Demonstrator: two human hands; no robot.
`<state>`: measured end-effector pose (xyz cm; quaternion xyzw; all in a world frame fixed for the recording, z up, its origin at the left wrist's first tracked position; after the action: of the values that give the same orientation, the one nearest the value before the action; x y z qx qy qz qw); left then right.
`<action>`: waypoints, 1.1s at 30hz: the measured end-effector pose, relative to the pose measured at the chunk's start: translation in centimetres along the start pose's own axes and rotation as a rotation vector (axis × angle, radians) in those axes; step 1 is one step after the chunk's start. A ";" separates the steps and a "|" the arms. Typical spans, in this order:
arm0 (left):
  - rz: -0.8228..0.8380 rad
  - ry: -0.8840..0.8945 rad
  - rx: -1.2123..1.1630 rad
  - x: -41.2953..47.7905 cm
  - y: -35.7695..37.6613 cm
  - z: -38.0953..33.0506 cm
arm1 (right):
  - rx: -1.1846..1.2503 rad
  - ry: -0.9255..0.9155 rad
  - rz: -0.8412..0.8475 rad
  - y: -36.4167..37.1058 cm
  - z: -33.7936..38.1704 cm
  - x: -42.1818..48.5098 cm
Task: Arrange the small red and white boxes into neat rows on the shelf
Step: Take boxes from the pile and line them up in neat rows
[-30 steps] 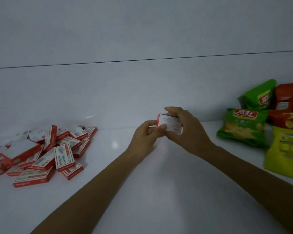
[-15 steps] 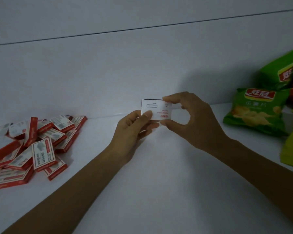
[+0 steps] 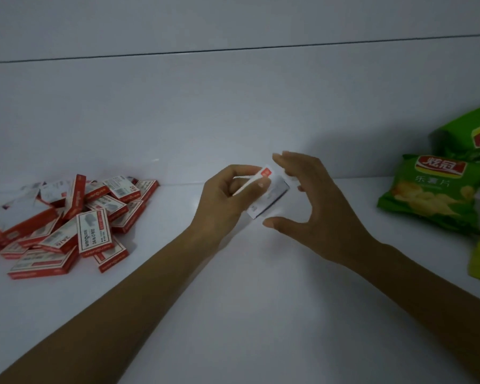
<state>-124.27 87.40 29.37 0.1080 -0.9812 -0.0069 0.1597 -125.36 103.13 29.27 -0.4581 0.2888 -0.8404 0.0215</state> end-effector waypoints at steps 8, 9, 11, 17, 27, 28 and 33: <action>0.071 0.057 0.079 -0.7 1.3 0.7 | -0.117 -0.019 0.061 -0.3 -0.4 0.0; 0.044 0.044 0.092 -0.8 1.3 0.8 | -0.124 0.005 0.054 -0.4 -0.6 0.0; -0.017 0.063 0.162 -0.6 1.0 1.2 | -0.127 0.062 0.048 -0.5 -1.2 -0.1; -0.001 0.299 0.644 -0.1 -0.2 3.0 | -0.230 0.233 0.106 -1.2 -2.4 -0.2; 0.181 0.484 0.897 -0.9 0.7 3.4 | -0.473 0.159 0.283 -1.9 -0.3 -0.3; 0.191 0.494 0.913 -0.9 0.7 3.5 | -0.534 0.103 0.319 -1.9 0.4 -0.3; 0.233 0.537 0.976 -0.9 0.8 3.7 | -0.743 0.103 0.486 -1.3 0.4 -0.7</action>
<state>-124.81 88.33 25.58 0.0585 -0.8011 0.4925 0.3351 -124.35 104.25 29.57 -0.3110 0.6710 -0.6720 0.0377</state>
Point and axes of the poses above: each hand's wrist, its own x-axis towards the middle knuckle, its own y-axis out of the palm, z = x × y, the point moved 3 cm from there along x, towards the middle knuckle, and after that the axes turned 9 degrees about -z, right-handed, at the moved point
